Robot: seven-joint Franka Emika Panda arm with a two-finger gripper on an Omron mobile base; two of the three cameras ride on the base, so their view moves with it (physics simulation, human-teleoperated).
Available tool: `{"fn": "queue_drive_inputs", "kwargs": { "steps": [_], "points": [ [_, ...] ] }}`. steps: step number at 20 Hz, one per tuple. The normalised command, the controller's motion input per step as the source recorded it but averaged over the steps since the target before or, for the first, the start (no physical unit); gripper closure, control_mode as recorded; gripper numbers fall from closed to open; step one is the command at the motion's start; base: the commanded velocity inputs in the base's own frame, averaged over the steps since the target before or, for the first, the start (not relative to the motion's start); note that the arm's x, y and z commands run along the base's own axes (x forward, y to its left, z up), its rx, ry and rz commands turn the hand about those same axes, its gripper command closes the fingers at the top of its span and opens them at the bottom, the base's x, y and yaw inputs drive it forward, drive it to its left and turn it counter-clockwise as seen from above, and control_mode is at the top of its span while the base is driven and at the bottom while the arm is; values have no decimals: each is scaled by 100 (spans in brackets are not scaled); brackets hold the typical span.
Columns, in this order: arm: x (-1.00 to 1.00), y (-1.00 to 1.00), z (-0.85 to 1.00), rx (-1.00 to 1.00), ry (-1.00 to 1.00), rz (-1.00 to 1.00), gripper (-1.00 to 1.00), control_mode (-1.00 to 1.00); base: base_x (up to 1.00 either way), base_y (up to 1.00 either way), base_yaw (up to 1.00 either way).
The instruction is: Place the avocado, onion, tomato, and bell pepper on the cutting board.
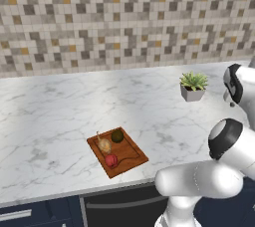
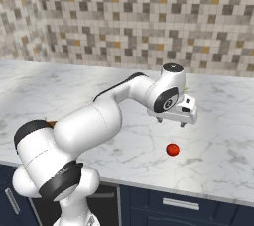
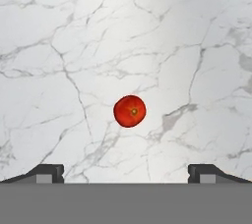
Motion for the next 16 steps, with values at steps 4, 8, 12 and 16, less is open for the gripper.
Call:
{"fn": "queue_drive_inputs", "kwargs": {
  "steps": [4, 8, 12, 16],
  "points": [
    [17, 0, -27, 0, 0, 0, -100, -100, 0, 0, 0],
    [10, -1, -25, 0, 0, 0, -100, -100, 0, 0, 0],
    [4, -5, -29, 0, 0, 0, -100, -100, 0, 0, 0],
    [4, -5, -32, 0, 1, 0, -100, -100, 0, 0, 0]
  ]
}}
